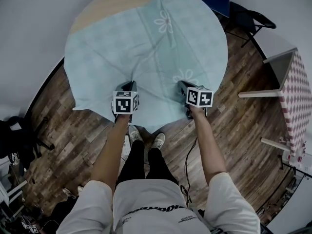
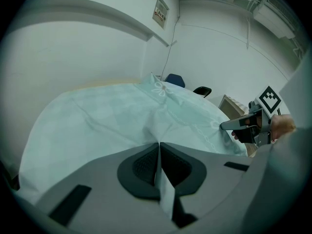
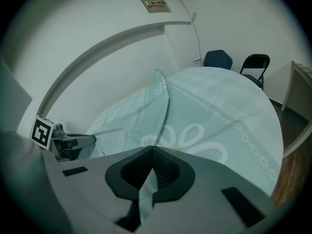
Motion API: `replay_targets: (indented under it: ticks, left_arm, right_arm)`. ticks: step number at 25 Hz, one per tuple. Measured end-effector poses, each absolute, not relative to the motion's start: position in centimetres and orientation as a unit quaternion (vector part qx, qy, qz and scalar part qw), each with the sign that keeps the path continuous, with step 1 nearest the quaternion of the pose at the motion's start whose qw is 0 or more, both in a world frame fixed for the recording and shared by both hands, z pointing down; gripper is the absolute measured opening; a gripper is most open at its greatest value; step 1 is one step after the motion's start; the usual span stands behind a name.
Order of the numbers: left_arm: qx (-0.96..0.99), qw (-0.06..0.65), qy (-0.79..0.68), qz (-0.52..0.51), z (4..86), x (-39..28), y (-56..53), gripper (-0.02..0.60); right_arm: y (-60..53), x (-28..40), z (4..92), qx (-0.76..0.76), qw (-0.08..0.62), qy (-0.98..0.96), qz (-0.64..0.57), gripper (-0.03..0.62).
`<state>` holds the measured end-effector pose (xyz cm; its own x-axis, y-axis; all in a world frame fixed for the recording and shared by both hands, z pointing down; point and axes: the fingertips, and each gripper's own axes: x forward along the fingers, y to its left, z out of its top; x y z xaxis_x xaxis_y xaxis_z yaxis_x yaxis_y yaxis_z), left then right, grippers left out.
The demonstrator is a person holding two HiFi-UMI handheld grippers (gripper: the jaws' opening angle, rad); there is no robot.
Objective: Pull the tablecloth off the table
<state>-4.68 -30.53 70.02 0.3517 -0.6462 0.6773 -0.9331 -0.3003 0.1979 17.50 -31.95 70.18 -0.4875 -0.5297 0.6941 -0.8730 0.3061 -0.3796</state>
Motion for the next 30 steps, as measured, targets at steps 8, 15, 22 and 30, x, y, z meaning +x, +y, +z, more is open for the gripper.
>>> replay_targets:
  ticks: [8,15,22,30]
  left_arm:
    - [0.776,0.288,-0.508,0.24,68.5,-3.6,-25.8,0.015]
    - [0.785,0.275,-0.504,0.233,66.3,-3.0,-21.9,0.015]
    - [0.794,0.251,-0.505,0.228,63.6,-2.2,-18.0,0.015]
    - [0.809,0.225,-0.493,0.227,60.4,-2.3,-13.4,0.015]
  right_arm:
    - [-25.7,18.5,69.1,0.454,0.216,-0.773,0.387,0.032]
    - [-20.6,18.6,67.4,0.443,0.195,-0.781,0.395,0.032]
    - [-16.0,18.9,65.3,0.443,0.179,-0.79,0.384,0.032]
    - [-11.5,17.8,62.3,0.433,0.169,-0.806,0.367,0.032]
